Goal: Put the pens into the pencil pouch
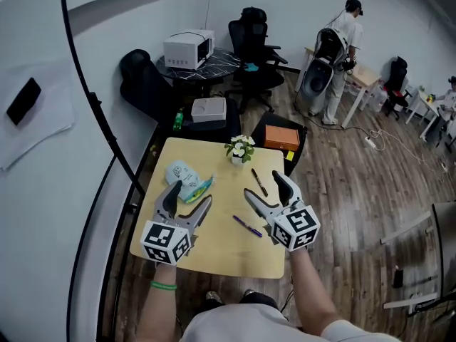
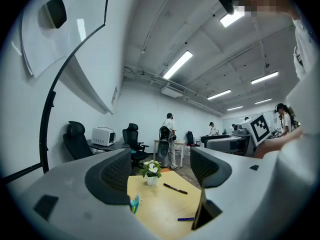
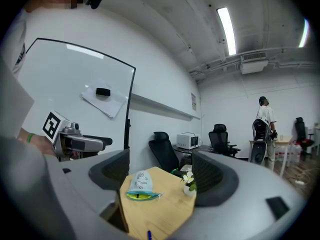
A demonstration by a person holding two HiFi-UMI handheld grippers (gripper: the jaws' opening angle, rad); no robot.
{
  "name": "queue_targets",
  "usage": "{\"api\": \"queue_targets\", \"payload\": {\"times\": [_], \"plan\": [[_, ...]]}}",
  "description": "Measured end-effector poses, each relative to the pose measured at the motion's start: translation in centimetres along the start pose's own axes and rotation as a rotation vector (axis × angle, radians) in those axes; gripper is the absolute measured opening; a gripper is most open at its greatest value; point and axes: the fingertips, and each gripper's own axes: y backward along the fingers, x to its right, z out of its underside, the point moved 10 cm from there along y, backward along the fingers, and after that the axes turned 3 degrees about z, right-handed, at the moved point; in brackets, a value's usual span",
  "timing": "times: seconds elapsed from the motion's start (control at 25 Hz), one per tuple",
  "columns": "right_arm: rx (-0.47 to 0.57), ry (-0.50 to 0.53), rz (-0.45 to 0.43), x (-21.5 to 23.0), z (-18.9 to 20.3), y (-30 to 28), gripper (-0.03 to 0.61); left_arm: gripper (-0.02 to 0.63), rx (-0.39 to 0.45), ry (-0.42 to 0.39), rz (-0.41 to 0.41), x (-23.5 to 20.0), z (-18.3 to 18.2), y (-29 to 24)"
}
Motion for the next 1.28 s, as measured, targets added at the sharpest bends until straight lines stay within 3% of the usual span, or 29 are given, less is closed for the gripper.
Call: {"api": "queue_targets", "payload": {"times": [0.4, 0.72, 1.04, 1.28], "plan": [[0.005, 0.020, -0.074, 2.7, 0.1, -0.6, 0.370, 0.342, -0.008, -0.035, -0.053, 1.5, -0.6, -2.2], [-0.050, 0.045, -0.108, 3.0, 1.8, -0.9, 0.345, 0.342, -0.041, -0.019, -0.086, 2.4, 1.2, -2.3], [-0.267, 0.094, -0.148, 1.9, 8.7, -1.8, 0.331, 0.342, -0.116, 0.016, -0.088, 2.6, 5.4, -1.5], [-0.480, 0.066, -0.195, 0.8, 15.9, -1.2, 0.311, 0.342, -0.164, 0.057, -0.093, 2.8, 7.7, -0.3]]}}
